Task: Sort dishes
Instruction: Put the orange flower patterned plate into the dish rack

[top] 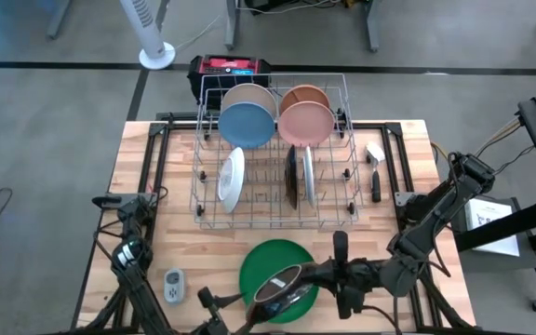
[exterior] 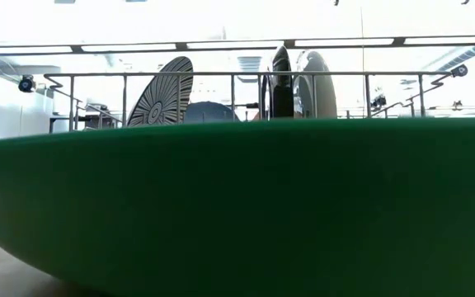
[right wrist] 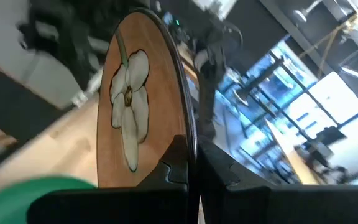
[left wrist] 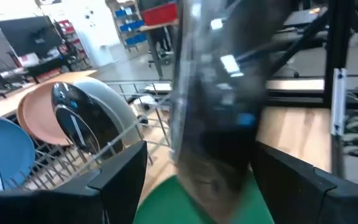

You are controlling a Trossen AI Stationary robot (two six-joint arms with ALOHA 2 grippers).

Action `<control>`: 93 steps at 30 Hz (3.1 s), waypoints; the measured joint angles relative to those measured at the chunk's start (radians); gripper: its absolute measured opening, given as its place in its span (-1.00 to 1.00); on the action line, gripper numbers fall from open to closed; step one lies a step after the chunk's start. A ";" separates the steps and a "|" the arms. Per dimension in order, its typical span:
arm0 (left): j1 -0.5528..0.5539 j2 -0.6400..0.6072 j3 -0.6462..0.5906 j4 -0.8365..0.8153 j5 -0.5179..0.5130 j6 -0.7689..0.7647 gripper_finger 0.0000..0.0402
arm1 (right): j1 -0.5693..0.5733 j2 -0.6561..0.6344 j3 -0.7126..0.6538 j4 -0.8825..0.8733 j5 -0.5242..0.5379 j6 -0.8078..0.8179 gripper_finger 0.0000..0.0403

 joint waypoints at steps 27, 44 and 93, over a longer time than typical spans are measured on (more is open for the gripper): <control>0.069 0.009 0.000 0.029 -0.147 0.017 -0.86 | -0.024 -0.011 0.000 0.097 0.013 -0.017 -0.93; 0.091 0.001 0.004 0.029 -0.136 0.022 -0.92 | -0.030 -0.081 0.000 -0.049 0.050 0.211 -0.23; 0.179 -0.247 0.012 -0.043 -0.124 0.281 -0.94 | -0.034 -0.262 0.224 -0.408 0.258 0.383 -0.10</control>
